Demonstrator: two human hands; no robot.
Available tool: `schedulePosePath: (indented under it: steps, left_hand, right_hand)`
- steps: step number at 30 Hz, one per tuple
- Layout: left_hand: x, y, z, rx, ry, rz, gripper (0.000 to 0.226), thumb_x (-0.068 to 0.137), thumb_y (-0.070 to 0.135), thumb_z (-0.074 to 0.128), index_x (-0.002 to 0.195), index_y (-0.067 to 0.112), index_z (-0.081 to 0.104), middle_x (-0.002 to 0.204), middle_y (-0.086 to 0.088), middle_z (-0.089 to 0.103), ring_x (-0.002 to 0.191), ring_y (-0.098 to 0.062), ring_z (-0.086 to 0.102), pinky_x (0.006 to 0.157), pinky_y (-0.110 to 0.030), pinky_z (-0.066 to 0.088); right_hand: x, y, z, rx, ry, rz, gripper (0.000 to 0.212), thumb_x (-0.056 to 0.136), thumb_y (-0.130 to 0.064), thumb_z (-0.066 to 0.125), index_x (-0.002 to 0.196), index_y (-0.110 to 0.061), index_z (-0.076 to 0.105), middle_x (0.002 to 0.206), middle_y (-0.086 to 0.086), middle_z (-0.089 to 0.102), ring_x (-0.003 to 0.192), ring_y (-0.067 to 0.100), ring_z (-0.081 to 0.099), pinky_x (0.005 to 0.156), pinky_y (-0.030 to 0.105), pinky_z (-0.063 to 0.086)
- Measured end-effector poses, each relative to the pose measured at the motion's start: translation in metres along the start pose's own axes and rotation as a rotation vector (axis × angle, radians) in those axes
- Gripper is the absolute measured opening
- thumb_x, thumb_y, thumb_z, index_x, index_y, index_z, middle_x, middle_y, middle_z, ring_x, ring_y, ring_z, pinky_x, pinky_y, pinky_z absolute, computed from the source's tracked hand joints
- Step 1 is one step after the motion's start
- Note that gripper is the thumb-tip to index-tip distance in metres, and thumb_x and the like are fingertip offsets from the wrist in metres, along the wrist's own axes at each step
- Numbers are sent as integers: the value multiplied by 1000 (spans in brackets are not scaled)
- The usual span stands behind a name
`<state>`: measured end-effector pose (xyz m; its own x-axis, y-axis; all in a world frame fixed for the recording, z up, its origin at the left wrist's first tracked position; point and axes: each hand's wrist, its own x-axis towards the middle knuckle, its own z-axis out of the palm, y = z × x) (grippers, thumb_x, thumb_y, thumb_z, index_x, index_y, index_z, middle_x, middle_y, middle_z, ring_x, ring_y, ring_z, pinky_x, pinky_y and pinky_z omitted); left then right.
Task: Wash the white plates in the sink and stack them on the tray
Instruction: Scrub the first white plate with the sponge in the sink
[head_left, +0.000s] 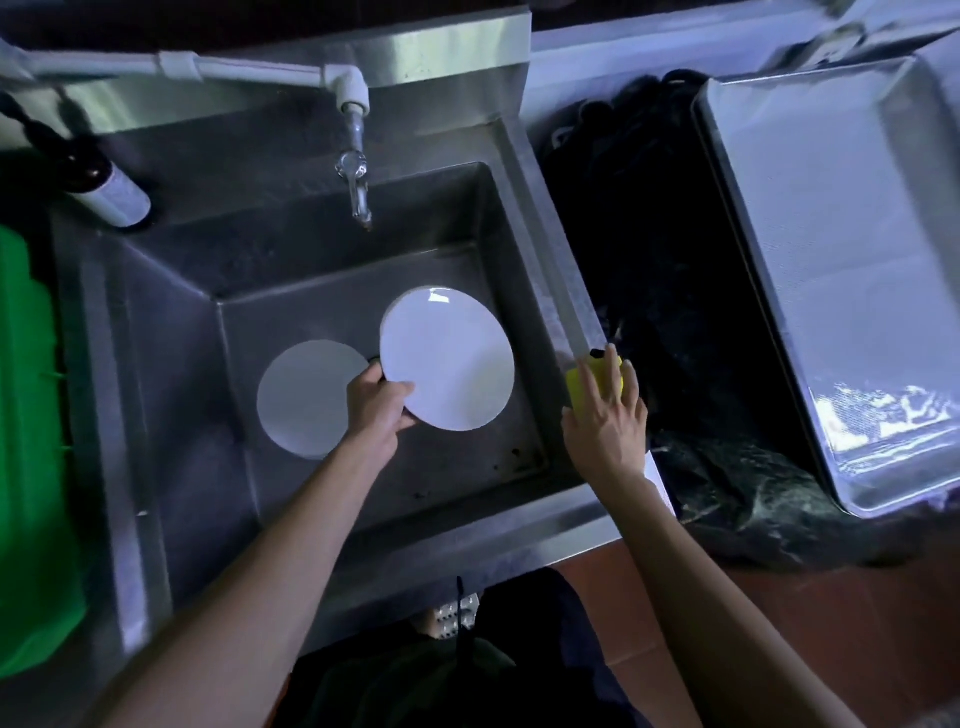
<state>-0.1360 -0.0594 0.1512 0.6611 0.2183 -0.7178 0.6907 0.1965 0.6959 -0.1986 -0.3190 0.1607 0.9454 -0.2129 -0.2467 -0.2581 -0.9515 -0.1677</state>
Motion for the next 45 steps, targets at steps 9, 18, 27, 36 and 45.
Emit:
schedulePosePath:
  steps: [9,18,27,36,45]
  left_hand:
    - [-13,-5,6,-1,-22,-31,39,83,-5,61,95,30,72,86,18,76,94,-14,69,62,-33,60]
    - [-20,-5,5,-68,-20,-52,44,85,-8,60,117,19,71,109,6,76,103,-22,69,75,-43,63]
    - [-36,3,-1,-138,-68,-25,44,82,-12,59,117,12,70,113,-9,74,103,-31,69,70,-42,62]
    - [-45,13,-23,-224,-76,32,38,77,-13,59,101,11,76,99,-13,76,89,-31,71,62,-37,58]
    - [-44,15,-40,-359,-60,47,39,81,-14,56,99,14,77,104,-13,76,89,-27,74,68,-42,59]
  right_hand:
    - [1,15,19,11,-17,-11,78,93,-18,60,158,-20,17,167,12,-2,150,42,7,118,56,26]
    - [1,29,17,293,175,-132,67,85,10,62,145,-14,48,160,15,27,133,43,36,97,60,48]
    - [17,-51,-14,523,81,-395,68,84,0,64,147,-18,46,162,8,26,140,33,34,106,44,40]
    - [21,-115,-12,480,-6,-558,57,93,-12,62,147,-15,45,163,9,22,143,35,30,111,52,35]
    - [10,-117,-12,387,58,-741,60,101,-16,50,156,-15,28,166,13,9,153,29,10,121,46,21]
